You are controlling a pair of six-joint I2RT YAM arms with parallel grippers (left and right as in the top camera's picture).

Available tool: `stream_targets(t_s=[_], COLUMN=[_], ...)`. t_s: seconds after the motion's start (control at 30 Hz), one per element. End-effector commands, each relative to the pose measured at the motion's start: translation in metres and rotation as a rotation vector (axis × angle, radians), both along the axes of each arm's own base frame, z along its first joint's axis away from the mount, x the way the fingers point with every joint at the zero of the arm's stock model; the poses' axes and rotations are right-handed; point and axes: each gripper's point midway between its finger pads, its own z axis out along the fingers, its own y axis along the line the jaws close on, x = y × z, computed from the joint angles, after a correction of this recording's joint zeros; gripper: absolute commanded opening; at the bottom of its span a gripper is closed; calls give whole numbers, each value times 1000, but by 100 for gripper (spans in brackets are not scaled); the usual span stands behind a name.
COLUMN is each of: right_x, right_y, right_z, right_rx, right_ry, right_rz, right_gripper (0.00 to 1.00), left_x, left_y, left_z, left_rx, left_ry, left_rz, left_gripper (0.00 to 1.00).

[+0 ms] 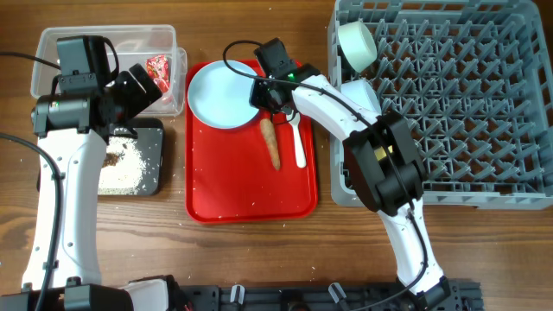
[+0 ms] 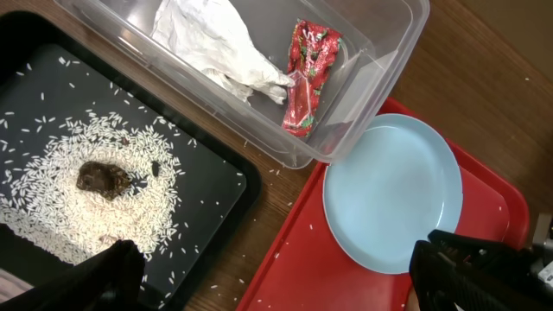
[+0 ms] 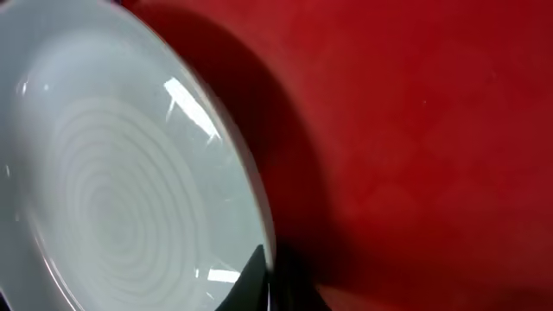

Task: Sort waste into correct bins and load items into the dishwasher rack
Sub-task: 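Grasp the light-blue plate rim with the right gripper and lift, then stand the plate upright in the rack and release it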

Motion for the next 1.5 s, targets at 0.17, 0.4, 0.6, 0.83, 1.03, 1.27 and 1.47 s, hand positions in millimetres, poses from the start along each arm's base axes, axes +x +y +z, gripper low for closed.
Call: stream_targets(t_s=[0.17,0.4,0.6,0.83,1.03,1.27,1.47], right_x=[3,40,13,-20,-16,14,27], right_y=[-6,-76,-217,-326,-379,-369,-356], right_z=[20,197,332,334,290,244,208], right_rx=[43,-120,-810,-1377,-1447,-1378,-1305], right_ry=[-11,-466,-750,-492,-307,-296,-275], right_rz=[53,-45,-270,-298,-219,-126,-39], right_gripper=[5,4,5,4,5,4,4], left_x=[1,1,1,1,1,1,1], left_y=[3,3,3,3,3,3,3], left_z=[5,5,5,5,5,5,5], left_rx=[1,1,1,1,1,1,1], left_ry=[-16,-16,-16,-16,-16,-16,-16], left_rz=[11,11,11,11,11,11,11], left_gripper=[100,100,100,100,100,100,100])
